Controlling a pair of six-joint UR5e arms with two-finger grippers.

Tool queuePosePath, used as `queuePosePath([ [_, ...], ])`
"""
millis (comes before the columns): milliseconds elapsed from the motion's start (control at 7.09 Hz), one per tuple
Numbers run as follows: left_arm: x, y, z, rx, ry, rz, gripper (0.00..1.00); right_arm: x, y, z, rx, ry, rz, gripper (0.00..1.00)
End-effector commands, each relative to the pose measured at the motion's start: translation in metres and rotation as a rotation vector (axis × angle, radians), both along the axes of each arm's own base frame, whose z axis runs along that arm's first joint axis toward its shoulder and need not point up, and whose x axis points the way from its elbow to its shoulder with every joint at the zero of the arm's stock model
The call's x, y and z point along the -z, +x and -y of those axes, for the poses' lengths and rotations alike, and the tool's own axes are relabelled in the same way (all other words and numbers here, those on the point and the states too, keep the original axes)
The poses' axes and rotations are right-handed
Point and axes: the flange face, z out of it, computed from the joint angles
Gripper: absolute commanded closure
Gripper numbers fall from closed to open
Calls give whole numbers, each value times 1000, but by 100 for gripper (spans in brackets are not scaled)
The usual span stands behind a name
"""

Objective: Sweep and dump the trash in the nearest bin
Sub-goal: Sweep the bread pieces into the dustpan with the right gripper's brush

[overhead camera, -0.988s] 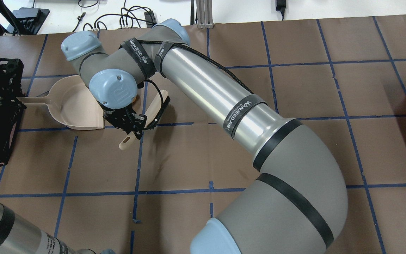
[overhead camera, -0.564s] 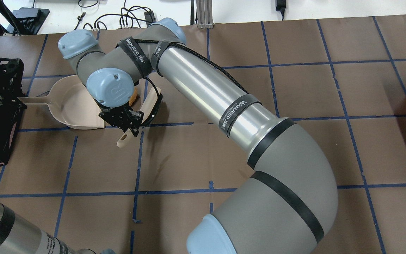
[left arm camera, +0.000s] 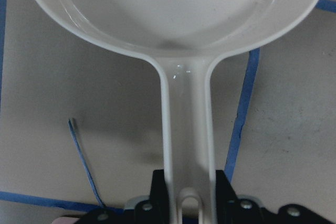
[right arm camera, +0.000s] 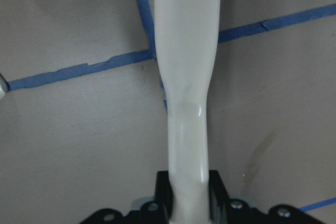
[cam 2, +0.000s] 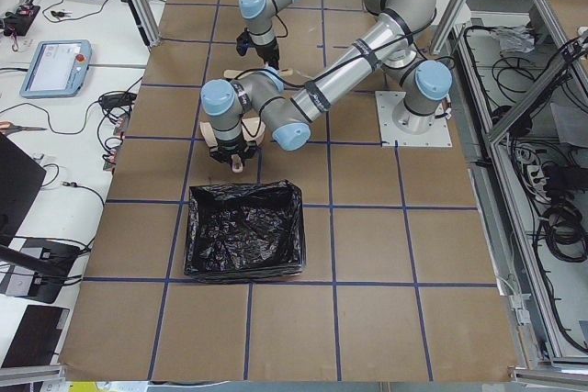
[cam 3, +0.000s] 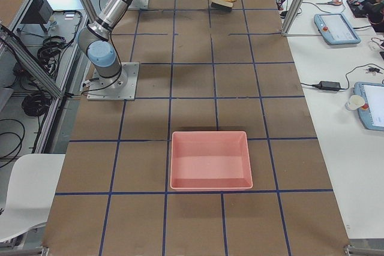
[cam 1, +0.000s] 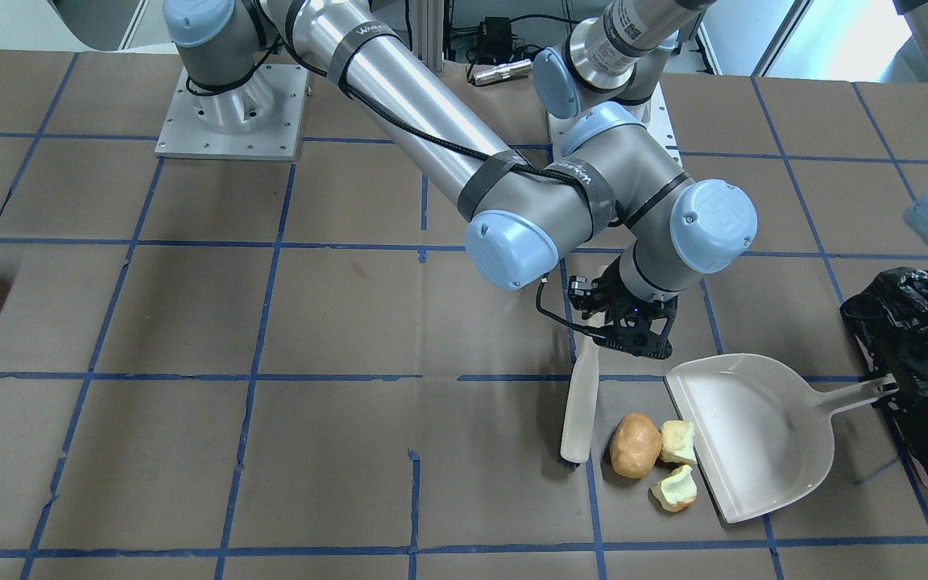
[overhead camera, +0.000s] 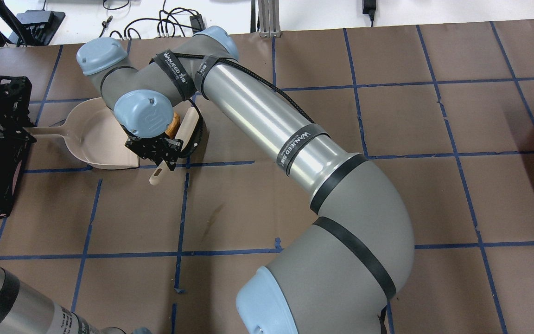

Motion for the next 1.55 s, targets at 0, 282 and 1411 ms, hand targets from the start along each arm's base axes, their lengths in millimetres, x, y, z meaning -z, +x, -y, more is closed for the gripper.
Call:
queuePosePath([
  [0,2,-1,-1,-21,1,1,99,8,8,16,2,-37,40,96],
  [282,1,-1,0,-18,-1,1,99,3,16,19,-112,-69,128,96],
  [1411,0,-2,0,-24,-3,0,99,-14,38,18,-746,-219,338,96],
])
